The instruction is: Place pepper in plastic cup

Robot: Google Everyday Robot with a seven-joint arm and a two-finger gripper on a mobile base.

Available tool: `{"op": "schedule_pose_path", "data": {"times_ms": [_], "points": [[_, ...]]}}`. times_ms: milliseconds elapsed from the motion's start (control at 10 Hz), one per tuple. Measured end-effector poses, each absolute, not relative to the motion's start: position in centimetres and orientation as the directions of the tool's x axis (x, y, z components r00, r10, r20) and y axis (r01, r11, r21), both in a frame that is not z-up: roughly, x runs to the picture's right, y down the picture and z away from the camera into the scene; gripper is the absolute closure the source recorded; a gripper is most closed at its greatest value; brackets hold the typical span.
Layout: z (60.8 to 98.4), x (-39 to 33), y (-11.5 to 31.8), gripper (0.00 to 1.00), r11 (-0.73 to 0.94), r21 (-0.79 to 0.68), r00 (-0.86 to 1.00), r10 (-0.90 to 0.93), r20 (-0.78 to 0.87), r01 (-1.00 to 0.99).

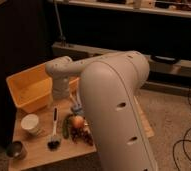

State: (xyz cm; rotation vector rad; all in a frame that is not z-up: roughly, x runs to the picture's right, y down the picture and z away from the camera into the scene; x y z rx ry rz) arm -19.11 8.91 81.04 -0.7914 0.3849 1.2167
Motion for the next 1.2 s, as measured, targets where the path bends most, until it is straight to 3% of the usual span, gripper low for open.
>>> {"op": "schedule_pose_path", "data": {"times_ms": [1200], "points": [[81.2,-19.3,13.7,0.2,0.086,-0.311,0.293,0.63,-0.719,-0.947]]}}
